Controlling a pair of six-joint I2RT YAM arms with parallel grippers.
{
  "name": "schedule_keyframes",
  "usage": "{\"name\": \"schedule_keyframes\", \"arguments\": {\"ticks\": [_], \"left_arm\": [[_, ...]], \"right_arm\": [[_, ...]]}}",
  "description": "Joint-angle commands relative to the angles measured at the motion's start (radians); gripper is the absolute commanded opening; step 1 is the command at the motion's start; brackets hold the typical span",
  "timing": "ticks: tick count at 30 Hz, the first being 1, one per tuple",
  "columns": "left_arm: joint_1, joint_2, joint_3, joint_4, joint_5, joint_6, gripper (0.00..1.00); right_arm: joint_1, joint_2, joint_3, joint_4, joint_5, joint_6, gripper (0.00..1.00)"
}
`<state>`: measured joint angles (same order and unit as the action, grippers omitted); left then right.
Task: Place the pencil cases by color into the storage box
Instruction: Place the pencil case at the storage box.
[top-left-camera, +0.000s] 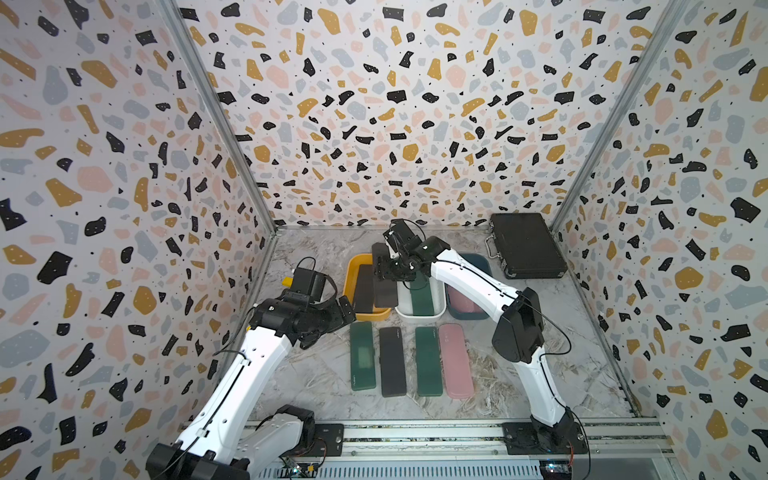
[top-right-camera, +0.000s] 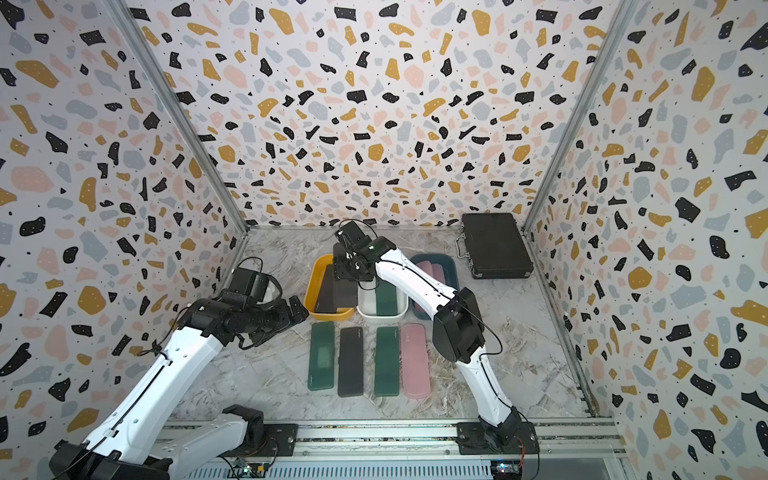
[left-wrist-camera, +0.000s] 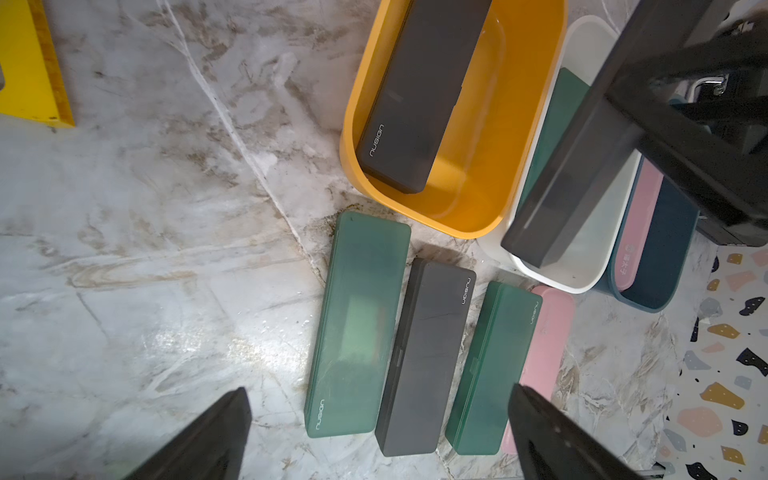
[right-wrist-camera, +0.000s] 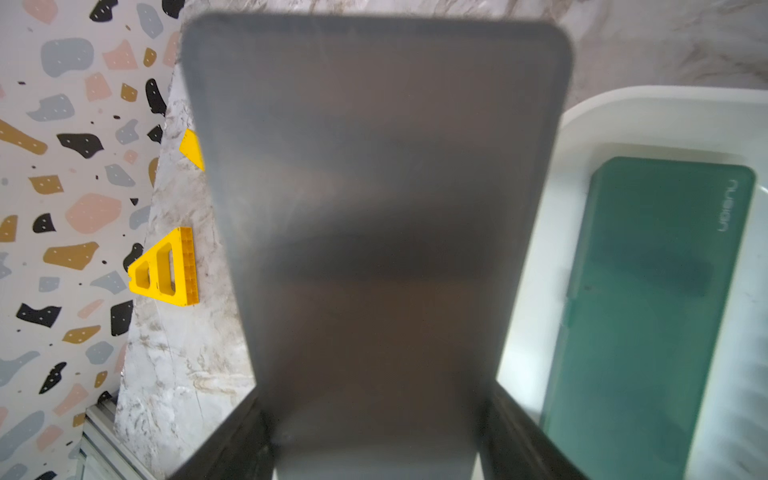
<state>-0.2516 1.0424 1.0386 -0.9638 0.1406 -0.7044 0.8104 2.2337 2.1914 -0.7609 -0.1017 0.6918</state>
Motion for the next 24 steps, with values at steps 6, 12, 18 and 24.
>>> {"name": "schedule_keyframes", "arguments": {"ticks": [6,12,18,24], "left_arm": [[0.005,-0.019,-0.011,-0.006,-0.014,-0.004,1.00],[0.005,-0.021,-0.016,-0.010,-0.015,-0.001,1.00],[0.005,-0.022,-0.015,-0.013,-0.019,0.005,1.00],[0.005,-0.022,-0.018,-0.016,-0.023,0.010,1.00]], "right_arm": [[0.009,0.055,0.086,0.092,-0.012,0.046,0.45],[0.009,0.104,0.110,0.113,-0.010,0.048,0.45],[0.009,0.167,0.174,0.107,-0.002,0.045,0.45],[0.009,0.210,0.196,0.088,0.000,0.052,0.45]]}}
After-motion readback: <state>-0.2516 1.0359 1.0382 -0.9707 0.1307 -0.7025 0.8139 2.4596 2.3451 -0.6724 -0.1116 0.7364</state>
